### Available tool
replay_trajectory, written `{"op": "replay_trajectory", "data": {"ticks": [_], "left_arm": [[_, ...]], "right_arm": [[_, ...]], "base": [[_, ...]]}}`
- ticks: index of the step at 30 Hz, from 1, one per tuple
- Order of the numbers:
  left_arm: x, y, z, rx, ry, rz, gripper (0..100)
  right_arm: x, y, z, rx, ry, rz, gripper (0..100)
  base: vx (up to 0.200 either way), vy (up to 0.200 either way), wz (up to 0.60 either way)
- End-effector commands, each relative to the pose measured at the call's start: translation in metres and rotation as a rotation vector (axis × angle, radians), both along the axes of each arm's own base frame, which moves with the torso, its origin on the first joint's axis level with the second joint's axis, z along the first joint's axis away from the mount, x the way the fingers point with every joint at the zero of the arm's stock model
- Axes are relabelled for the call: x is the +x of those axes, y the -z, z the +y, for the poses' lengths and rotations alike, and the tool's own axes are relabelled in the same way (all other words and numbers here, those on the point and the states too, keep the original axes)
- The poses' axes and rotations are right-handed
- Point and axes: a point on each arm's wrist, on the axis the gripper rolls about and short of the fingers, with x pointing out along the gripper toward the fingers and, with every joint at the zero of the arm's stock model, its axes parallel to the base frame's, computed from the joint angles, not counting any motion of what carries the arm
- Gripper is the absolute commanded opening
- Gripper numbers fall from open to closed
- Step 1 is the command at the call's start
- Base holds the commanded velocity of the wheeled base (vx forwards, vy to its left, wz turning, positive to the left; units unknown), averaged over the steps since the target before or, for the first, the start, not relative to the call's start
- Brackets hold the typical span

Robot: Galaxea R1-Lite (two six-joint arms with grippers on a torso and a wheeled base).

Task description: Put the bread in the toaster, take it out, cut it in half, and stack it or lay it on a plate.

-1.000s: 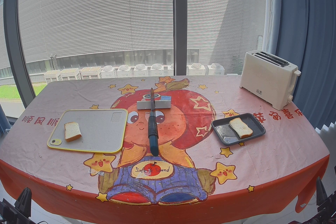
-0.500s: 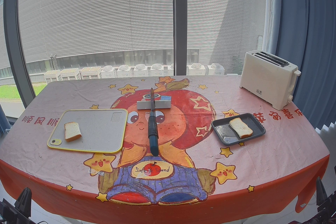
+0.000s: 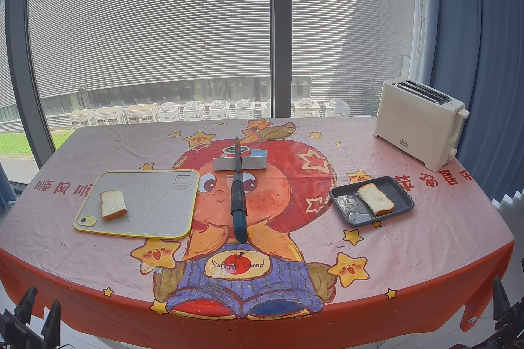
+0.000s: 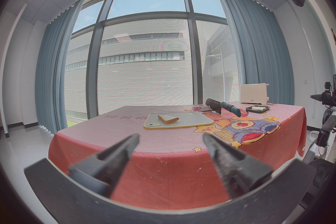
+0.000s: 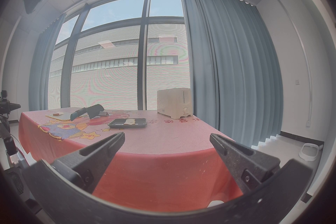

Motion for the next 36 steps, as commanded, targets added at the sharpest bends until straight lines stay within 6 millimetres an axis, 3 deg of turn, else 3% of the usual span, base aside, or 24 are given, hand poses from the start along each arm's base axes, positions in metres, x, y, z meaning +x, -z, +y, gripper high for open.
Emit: {"op": "replay_trajectory", "data": {"ticks": [1,36], "left_arm": [[0.0000,0.0048,0.0000,0.000,0.002,-0.001,100],[0.0001,0.0035,0.0001,0.012,-0.001,-0.017,100]], "right_arm": [[0.0003,0.0047,0.0000,0.000,0.000,0.004,100],[0.0001,0.0048,0.0000,0.000,0.000,0.002,100]], "base": [[0.000,0.000,0.00],[0.000,0.000,0.00]]}}
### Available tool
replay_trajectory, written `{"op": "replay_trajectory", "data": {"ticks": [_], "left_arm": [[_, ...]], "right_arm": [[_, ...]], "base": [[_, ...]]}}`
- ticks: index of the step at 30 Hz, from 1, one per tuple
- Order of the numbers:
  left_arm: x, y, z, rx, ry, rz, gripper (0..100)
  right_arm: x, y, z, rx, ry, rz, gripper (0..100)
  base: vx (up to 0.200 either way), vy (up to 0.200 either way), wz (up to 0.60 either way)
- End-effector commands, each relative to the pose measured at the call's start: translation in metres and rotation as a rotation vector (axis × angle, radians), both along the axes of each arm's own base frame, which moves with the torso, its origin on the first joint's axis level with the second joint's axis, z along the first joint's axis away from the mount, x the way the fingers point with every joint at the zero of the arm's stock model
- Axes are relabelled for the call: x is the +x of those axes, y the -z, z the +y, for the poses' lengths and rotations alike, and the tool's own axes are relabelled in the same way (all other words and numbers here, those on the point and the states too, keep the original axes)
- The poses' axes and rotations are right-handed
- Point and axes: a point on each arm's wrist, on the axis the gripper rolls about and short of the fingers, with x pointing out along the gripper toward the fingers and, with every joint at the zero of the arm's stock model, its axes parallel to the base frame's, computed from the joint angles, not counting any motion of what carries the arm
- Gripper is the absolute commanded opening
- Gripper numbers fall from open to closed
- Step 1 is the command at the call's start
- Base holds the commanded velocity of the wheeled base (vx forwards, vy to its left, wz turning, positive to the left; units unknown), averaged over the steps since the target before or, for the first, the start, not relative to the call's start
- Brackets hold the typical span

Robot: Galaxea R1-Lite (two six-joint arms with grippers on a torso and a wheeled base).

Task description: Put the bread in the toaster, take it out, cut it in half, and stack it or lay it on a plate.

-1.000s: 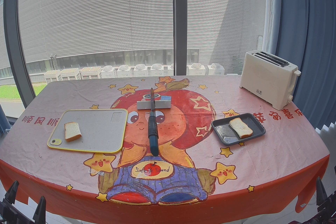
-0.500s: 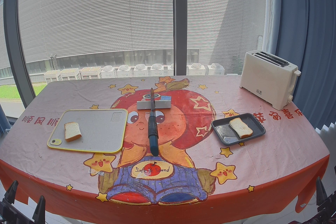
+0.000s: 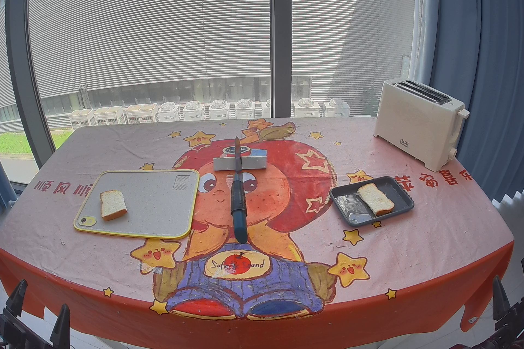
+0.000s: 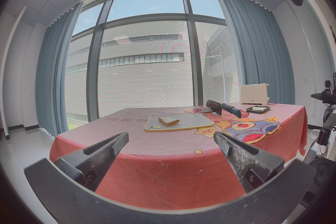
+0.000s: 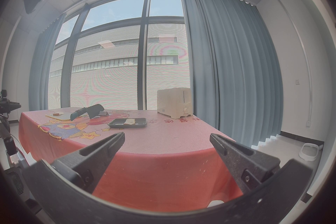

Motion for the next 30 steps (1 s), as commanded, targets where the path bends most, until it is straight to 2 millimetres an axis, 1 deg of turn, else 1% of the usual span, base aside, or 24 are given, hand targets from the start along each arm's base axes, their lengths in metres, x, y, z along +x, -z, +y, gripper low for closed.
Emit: {"op": "replay_trajectory", "data": {"ticks": [1,30], "left_arm": [[0.0001,0.0052,0.0000,0.000,0.001,0.001,100],[0.0001,0.0049,0.0000,0.006,0.001,-0.002,100]], "right_arm": [[0.0000,0.0047,0.0000,0.000,0.000,0.001,100],[0.0000,0.0047,0.0000,0.000,0.000,0.001,100]], "base": [[0.000,0.000,0.00],[0.000,0.000,0.00]]}}
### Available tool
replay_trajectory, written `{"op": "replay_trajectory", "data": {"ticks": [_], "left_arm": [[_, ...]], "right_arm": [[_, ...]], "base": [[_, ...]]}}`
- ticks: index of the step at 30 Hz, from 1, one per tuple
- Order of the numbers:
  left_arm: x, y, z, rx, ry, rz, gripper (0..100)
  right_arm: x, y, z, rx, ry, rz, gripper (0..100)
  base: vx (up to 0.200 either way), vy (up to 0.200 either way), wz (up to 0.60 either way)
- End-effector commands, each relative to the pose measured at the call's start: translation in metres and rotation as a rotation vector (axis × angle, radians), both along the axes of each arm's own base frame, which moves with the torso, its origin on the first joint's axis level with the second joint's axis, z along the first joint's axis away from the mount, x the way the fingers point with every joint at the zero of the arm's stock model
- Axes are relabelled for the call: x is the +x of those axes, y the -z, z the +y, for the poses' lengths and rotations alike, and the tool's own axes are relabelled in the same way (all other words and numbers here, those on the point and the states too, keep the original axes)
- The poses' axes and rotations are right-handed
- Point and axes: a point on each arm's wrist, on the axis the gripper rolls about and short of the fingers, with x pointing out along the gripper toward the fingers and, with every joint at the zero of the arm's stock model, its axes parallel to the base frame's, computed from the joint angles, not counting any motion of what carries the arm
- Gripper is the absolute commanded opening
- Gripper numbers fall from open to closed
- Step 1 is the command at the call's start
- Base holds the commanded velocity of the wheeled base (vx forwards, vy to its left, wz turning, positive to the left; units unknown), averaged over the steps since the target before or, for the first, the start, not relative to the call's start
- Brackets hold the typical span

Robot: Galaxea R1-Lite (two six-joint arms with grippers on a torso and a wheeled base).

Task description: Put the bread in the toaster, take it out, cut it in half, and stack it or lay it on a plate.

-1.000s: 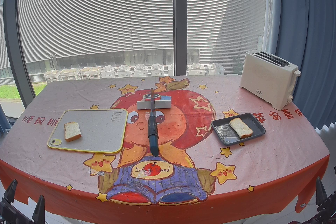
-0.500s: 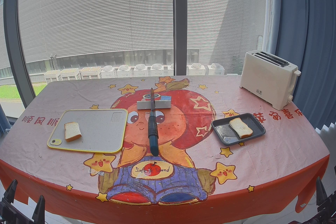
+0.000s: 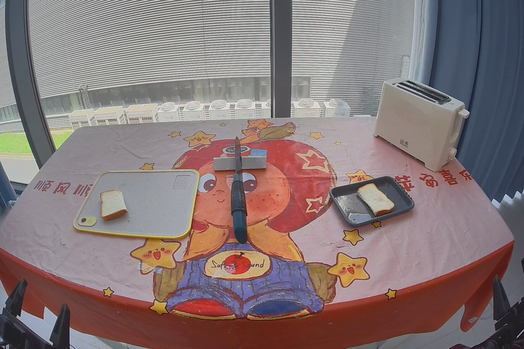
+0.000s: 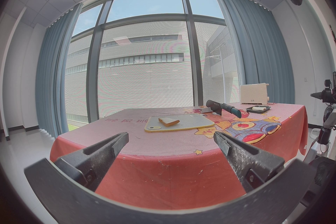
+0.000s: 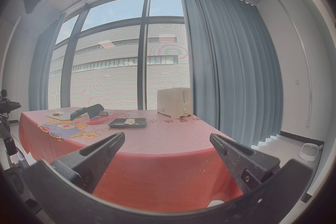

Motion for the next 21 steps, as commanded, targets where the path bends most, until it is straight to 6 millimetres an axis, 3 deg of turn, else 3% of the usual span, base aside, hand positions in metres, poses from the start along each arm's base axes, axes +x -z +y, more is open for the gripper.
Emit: {"op": "replay_trajectory", "data": {"ticks": [1,16,19,20,21], "left_arm": [[0.000,0.005,0.000,0.000,0.000,0.001,100],[0.000,0.005,0.000,0.001,-0.006,-0.003,100],[0.000,-0.002,0.000,0.000,-0.014,-0.072,100],[-0.003,-0.018,0.000,0.002,-0.018,-0.226,100],[-0.003,-0.019,0.000,0.002,-0.018,-0.238,100]], "right_arm": [[0.000,0.005,0.000,0.000,0.000,0.000,100],[0.000,0.005,0.000,0.000,0.000,0.000,100],[0.000,0.005,0.000,-0.002,0.000,0.000,100],[0.000,0.005,0.000,-0.002,0.000,0.000,100],[0.000,0.005,0.000,-0.002,0.000,0.000,100]], "base": [[0.000,0.000,0.00],[0.000,0.000,0.00],[0.000,0.000,0.00],[0.000,0.000,0.00],[0.000,0.000,0.00]]}}
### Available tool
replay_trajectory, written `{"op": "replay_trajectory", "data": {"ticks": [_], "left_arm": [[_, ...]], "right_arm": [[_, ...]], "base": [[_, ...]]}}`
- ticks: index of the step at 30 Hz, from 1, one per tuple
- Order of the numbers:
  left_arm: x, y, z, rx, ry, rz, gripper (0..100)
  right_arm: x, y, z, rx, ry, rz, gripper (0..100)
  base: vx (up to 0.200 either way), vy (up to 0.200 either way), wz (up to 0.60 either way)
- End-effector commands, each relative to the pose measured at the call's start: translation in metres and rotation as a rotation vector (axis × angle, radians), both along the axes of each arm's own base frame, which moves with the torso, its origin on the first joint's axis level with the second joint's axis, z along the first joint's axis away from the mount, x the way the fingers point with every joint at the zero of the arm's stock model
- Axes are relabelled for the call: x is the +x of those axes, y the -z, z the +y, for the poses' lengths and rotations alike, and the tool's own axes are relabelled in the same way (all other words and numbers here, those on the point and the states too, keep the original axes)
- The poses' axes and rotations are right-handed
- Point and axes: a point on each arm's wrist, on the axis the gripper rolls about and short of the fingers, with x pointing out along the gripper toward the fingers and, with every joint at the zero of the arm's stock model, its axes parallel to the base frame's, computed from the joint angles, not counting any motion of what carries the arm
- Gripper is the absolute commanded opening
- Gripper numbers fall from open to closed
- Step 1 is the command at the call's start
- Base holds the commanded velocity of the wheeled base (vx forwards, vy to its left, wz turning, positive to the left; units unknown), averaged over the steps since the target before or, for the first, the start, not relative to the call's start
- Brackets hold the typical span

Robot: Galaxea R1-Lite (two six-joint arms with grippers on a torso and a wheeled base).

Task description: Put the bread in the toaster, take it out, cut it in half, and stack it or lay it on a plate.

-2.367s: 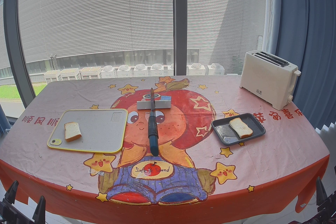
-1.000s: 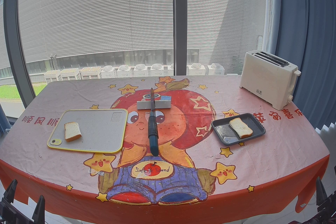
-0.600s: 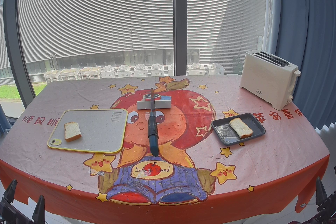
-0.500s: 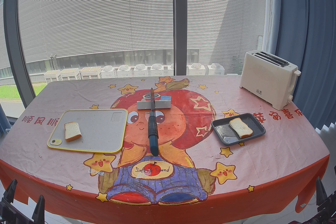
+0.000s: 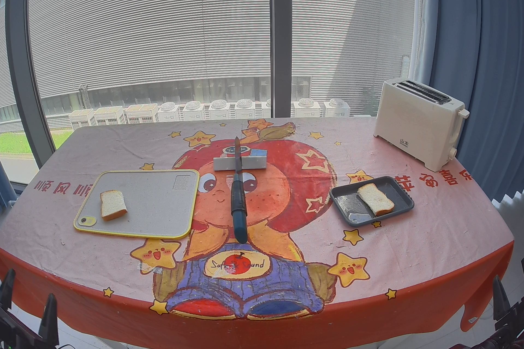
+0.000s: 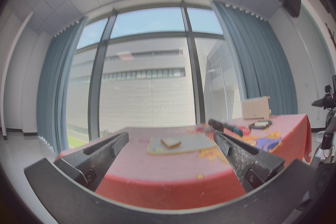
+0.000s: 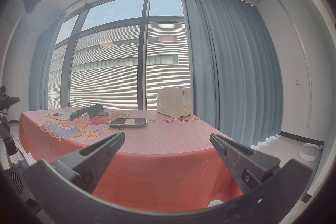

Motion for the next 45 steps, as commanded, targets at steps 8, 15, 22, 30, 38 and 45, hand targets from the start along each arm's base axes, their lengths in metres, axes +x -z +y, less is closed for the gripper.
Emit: {"op": "replay_trajectory", "data": {"ticks": [8,15,22,30,38,45], "left_arm": [[-0.003,-0.011,0.000,0.014,-0.014,-0.157,100],[-0.002,-0.009,0.000,0.067,-0.007,-0.139,100],[-0.003,-0.009,-0.001,0.104,0.037,-0.139,100],[-0.007,-0.036,-0.001,0.096,0.039,-0.186,100],[0.008,-0.062,-0.001,0.093,0.047,-0.101,100],[0.026,-0.078,-0.001,0.103,0.048,-0.015,100]], "right_arm": [[0.000,0.005,0.000,0.000,-0.001,0.000,100],[0.000,0.005,0.000,0.000,-0.001,0.000,100],[0.000,0.005,0.000,0.000,-0.001,0.000,100],[0.000,0.005,0.000,0.000,-0.001,0.000,100],[0.000,0.005,0.000,0.000,-0.001,0.000,100],[0.000,0.005,0.000,0.000,-0.001,0.000,100]], "base": [[0.000,0.000,0.00],[0.000,0.000,0.00],[0.000,0.000,0.00],[0.000,0.000,0.00],[0.000,0.000,0.00],[0.000,0.000,0.00]]}}
